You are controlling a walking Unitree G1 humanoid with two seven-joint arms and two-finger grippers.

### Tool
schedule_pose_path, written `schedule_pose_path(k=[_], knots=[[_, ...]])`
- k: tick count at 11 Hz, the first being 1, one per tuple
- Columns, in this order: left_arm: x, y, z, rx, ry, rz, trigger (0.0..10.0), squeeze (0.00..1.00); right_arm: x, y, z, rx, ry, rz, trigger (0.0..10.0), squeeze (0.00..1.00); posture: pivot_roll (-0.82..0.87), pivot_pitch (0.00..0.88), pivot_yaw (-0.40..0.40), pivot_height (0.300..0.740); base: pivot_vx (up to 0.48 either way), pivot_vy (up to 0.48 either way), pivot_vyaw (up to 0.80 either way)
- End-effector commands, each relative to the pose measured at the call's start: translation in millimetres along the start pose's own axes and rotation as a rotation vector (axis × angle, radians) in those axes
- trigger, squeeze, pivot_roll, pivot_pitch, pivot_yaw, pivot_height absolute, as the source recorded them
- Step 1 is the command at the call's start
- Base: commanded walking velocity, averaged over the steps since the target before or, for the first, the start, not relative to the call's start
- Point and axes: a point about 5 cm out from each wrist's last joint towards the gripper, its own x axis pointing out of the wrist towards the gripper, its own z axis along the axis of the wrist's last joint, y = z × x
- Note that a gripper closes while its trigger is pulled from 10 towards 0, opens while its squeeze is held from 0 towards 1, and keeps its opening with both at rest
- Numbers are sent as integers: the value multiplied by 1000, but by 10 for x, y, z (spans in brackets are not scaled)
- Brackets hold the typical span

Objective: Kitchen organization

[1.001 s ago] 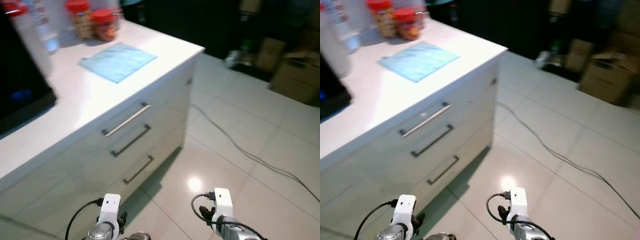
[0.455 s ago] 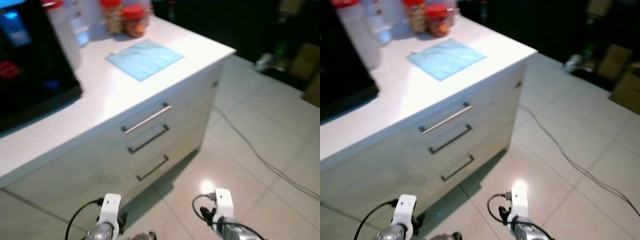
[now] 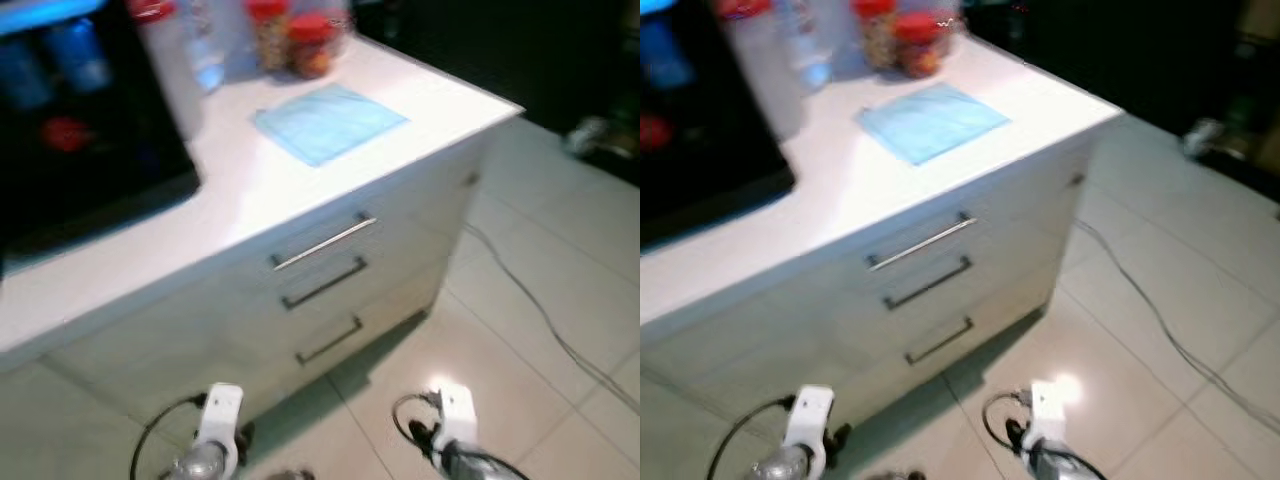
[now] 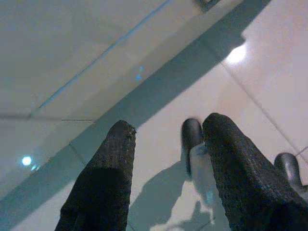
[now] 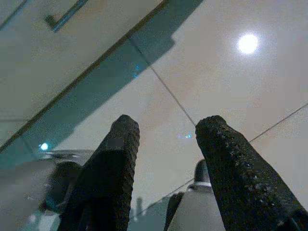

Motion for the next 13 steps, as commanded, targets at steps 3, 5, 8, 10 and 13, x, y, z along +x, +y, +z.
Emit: schedule_pose_path(k=[3, 5, 8, 10, 13], knots=[[4, -9, 19, 13, -2, -12, 10000, 0, -10, -1, -70, 21, 13, -6, 10000, 0, -15, 53, 82, 740, 0, 0, 800], [6, -16, 22, 13, -2, -14, 10000, 0, -13, -16, -69, 19, 13, -9, 10000, 0, -18, 51, 82, 740, 0, 0, 800], [7, -22, 25, 11, -2, -15, 10000, 0, -14, -22, -71, 18, 14, -10, 10000, 0, -12, 51, 78, 740, 0, 0, 800], [8, -24, 27, 7, -2, -14, 10000, 0, -14, -25, -65, 15, 14, -9, 10000, 0, -11, 49, 77, 740, 0, 0, 800], [9, -20, 31, 1, -3, -12, 10000, 0, -13, -28, -58, 12, 14, -9, 10000, 0, -13, 46, 76, 740, 0, 0, 800]])
